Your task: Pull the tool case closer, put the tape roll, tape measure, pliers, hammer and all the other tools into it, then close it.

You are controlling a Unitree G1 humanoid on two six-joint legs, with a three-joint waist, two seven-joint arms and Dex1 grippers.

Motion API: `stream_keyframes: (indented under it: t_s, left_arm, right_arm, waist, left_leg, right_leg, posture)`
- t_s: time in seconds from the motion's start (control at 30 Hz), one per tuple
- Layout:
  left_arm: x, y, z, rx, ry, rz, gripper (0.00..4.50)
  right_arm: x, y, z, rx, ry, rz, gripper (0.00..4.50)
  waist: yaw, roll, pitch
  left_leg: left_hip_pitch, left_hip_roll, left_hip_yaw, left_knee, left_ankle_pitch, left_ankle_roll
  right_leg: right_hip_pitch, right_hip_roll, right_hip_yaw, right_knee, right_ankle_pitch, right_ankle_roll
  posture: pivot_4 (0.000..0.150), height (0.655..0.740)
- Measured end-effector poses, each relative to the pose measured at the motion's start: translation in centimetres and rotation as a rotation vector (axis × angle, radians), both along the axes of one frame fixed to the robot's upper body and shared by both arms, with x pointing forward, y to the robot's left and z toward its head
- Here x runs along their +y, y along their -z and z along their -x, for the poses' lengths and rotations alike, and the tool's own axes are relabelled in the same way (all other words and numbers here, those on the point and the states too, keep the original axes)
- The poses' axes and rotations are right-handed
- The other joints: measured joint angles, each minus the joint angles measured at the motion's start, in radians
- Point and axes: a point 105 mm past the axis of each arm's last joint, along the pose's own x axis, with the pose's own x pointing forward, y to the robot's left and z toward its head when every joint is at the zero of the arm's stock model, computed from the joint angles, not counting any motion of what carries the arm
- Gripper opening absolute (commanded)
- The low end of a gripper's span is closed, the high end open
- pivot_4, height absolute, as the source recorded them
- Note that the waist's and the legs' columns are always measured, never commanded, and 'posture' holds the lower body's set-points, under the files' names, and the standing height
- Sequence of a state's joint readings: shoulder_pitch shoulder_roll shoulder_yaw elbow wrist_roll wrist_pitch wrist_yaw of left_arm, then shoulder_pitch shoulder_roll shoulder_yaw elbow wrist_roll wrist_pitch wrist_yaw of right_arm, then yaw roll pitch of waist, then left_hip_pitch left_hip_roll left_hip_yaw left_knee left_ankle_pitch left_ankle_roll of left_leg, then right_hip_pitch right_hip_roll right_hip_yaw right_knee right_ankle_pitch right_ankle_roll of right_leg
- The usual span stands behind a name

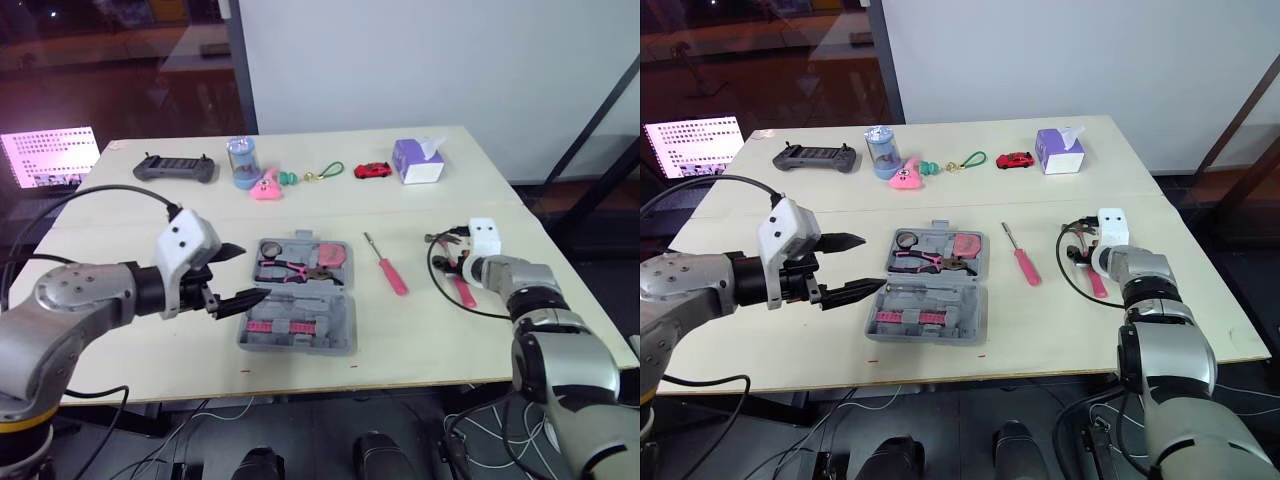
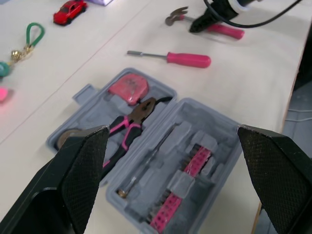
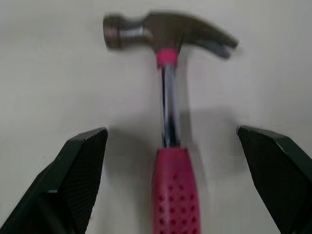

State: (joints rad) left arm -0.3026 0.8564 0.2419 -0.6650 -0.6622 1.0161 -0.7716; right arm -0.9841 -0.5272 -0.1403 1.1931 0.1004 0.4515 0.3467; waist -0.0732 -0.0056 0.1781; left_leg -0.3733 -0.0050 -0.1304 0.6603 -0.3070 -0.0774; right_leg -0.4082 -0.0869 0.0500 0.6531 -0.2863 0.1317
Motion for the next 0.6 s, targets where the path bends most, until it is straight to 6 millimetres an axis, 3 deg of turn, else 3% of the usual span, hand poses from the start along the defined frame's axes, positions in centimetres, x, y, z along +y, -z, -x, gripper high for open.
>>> stream_keyframes:
  t_s: [0.2, 0.43, 0.6]
  left_arm:
    - [0.3, 0.2, 0.0, -0.008, -0.034, -0.002, 4.50]
    - [-0.3, 0.7, -0.3, 0.006, -0.002, 0.016, 4.50]
    - [-1.3, 1.9, -0.9, 0.058, 0.058, 0.053, 4.50]
  right_arm:
    - [0.3, 0.2, 0.0, 0.020, -0.029, 0.024, 0.54]
    - [0.6, 0.2, 0.3, 0.042, -0.101, 0.043, 0.41]
    - [0.8, 0.4, 1.9, 0.050, -0.135, 0.024, 0.41]
  waist:
    - [0.001, 0.000, 0.000]
    - [0.001, 0.000, 0.000]
    - [0.006, 0.000, 0.000]
  left_leg:
    - [0.000, 0.000, 0.000, 0.000, 0.000, 0.000]
    - [0.000, 0.000, 0.000, 0.000, 0.000, 0.000]
    - [0.000, 0.000, 0.000, 0.000, 0.000, 0.000]
  right_leg:
    - [0.000, 0.000, 0.000, 0.000, 0.000, 0.000]
    - [0.000, 0.000, 0.000, 0.000, 0.000, 0.000]
    - [0.000, 0.000, 0.000, 0.000, 0.000, 0.000]
  posture:
    - [0.150, 0.7400]
    - [0.150, 0.7400]
    - [0.150, 0.7400]
